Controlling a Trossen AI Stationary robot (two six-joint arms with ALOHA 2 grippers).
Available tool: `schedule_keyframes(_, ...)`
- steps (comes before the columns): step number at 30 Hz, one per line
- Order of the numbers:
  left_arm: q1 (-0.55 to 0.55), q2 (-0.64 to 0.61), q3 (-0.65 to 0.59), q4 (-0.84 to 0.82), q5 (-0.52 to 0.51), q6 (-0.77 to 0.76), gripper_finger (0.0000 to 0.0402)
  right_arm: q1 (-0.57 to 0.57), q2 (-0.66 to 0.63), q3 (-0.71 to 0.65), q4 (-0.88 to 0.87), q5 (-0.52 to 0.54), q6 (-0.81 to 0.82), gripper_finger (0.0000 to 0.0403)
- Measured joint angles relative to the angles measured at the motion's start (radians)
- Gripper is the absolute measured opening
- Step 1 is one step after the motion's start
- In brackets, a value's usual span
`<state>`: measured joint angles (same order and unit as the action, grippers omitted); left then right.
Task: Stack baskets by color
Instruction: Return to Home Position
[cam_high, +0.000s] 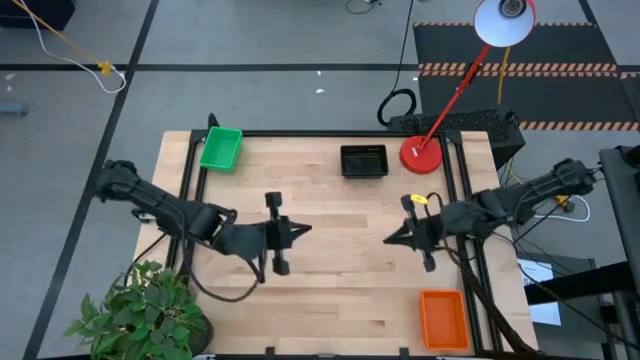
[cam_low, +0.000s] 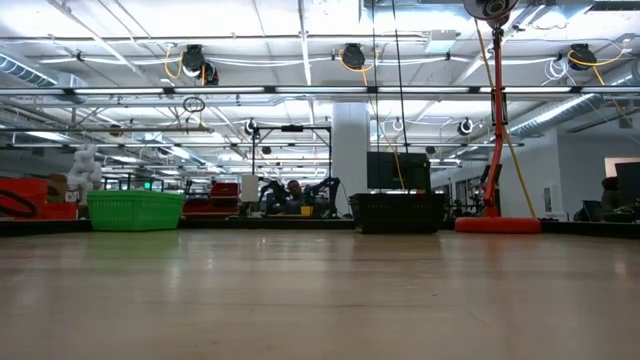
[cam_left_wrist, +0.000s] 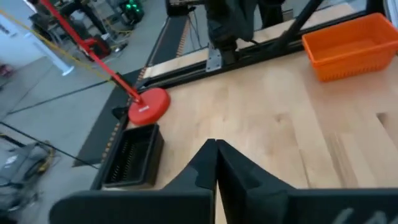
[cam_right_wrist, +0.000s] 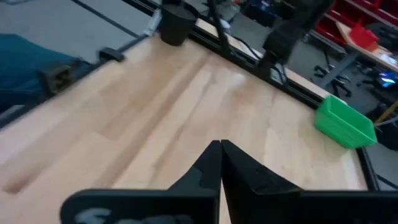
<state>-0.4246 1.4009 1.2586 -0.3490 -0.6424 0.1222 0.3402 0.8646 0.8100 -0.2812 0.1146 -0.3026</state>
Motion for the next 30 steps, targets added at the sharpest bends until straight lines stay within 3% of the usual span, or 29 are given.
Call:
schedule_keyframes(8, 0.011, -0.205, -0.439, 0.301, 0.119, -0.054, 0.0022, -0.119, 0.000, -0.195, 0.247, -0.041, -0.025, 0.0001)
schedule_keyframes(14, 0.004, -0.339, -0.694, 0.550, 0.122, -0.048, 0.0023, -0.125, 0.000, -0.389, 0.512, -0.045, -0.039, 0.0000)
schedule_keyframes(22, 0.004, -0.486, -0.891, 0.684, 0.162, -0.038, 0.0019, -0.125, 0.000, -0.638, 0.890, -0.066, -0.042, 0.0000)
schedule_keyframes(30, 0.004, -0.570, -1.045, 0.819, 0.199, -0.039, 0.0003, -0.125, -0.002, -0.682, 0.910, -0.068, -0.040, 0.0000)
